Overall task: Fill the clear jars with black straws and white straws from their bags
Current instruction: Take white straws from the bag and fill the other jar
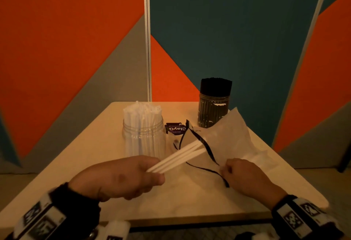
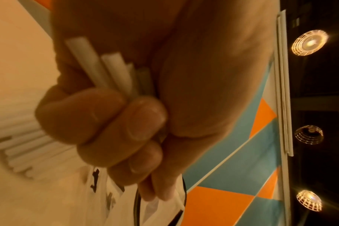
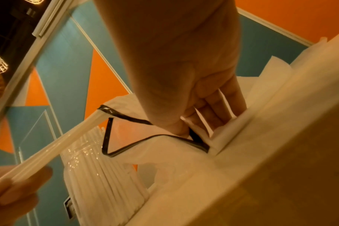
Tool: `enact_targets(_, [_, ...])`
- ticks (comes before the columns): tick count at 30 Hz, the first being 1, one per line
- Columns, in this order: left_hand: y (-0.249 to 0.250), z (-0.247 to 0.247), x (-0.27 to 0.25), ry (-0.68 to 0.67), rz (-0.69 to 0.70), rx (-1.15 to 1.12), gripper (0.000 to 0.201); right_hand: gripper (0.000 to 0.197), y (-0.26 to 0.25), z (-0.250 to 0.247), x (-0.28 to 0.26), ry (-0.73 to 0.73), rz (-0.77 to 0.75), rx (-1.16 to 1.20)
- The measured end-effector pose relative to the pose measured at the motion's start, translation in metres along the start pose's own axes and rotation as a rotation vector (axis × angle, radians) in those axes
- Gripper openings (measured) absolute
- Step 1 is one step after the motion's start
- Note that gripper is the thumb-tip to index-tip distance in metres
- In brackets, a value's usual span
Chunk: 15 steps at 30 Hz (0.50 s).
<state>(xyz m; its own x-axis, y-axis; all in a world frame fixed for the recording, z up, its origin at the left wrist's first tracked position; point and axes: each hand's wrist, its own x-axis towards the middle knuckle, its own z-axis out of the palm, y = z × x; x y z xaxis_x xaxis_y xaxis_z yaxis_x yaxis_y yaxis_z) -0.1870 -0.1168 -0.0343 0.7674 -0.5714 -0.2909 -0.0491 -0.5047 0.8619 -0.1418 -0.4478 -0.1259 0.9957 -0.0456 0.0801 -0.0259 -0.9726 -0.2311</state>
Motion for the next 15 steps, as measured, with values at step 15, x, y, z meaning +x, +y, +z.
enact_targets(15, [0.002,0.006,0.014,-0.129,0.291,0.015,0.022,0.046,-0.103,-0.107,-0.034,0.235,-0.497,0.889])
